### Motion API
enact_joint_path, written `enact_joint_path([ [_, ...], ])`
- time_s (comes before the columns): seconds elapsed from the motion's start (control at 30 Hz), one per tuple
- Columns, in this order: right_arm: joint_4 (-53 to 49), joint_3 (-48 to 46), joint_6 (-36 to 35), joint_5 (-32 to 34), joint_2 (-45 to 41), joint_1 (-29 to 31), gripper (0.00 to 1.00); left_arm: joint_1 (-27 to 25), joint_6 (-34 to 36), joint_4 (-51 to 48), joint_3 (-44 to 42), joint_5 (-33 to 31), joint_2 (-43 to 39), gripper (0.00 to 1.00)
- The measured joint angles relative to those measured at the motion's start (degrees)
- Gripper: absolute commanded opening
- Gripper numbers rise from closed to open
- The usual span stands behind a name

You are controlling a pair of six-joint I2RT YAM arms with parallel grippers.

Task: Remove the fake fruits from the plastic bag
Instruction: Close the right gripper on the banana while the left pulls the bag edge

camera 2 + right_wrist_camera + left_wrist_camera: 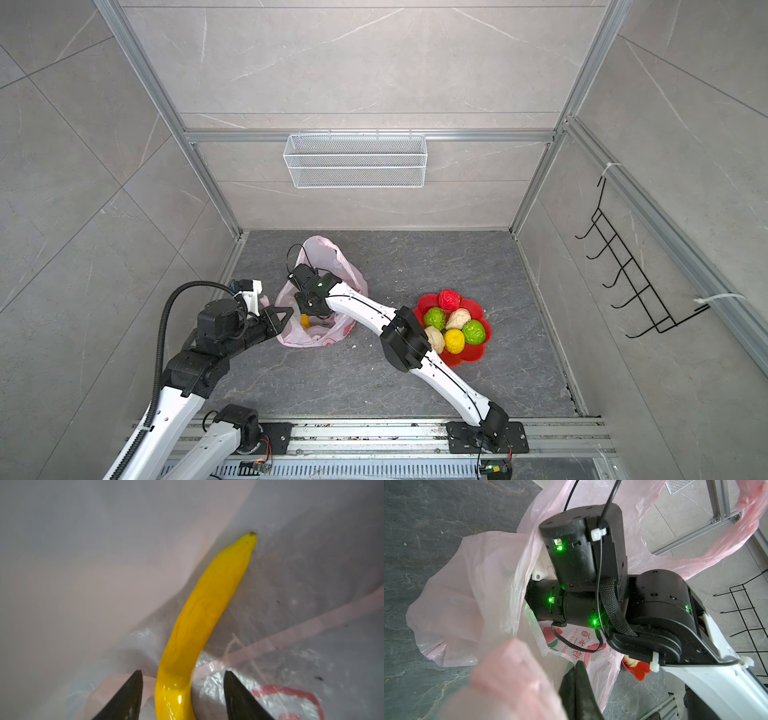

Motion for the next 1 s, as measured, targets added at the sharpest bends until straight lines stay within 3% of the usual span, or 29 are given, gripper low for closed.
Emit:
enact_joint_path([
  [0.47,-3.63,4.28,0.00,0.92,3.26,0.72,0.59,0.00,-1.79,1.90,-2.60,1.44,-1.99,0.00],
  [0.8,-6.19,5.14,-0.22,3.39,4.11,1.27,0.47,0.00,-2.14,2.03,-2.99,1.51,-3.10,0.00],
  [1.0,-7.63,5.14,-0.76,4.61,4.11,1.27,0.32,0.00,-2.12,2.03,-2.99,1.49,-3.17,0.00],
])
